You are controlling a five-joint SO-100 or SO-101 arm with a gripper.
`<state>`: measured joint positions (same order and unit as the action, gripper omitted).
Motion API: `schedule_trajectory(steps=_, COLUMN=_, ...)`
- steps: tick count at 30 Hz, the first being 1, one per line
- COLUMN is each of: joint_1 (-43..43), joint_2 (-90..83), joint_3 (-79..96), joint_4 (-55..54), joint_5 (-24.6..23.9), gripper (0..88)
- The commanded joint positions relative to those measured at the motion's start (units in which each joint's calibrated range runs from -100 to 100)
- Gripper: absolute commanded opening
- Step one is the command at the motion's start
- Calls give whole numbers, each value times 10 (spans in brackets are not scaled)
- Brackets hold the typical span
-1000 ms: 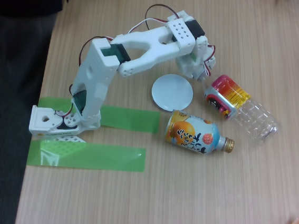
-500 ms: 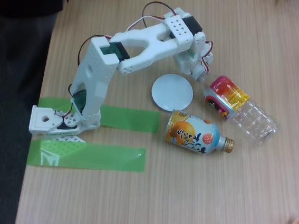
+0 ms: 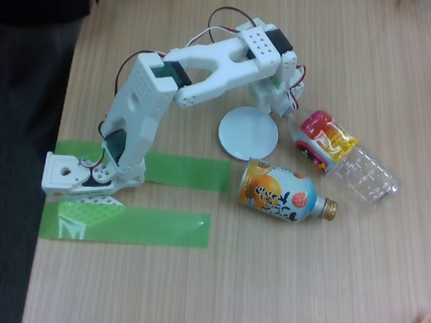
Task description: Pick up the plastic bottle and stand it up on the white place
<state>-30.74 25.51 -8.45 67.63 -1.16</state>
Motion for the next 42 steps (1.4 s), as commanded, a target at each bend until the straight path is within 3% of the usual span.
schedule_trajectory(steps=1, joint_1=2, joint_2=-3, joint_3=-23, joint_4=-5, joint_5=2, gripper=232)
schedule_trajectory(steps=42, joint_1=25, joint_2=-6, joint_3=-16, joint_4=2, joint_5=3, gripper=230)
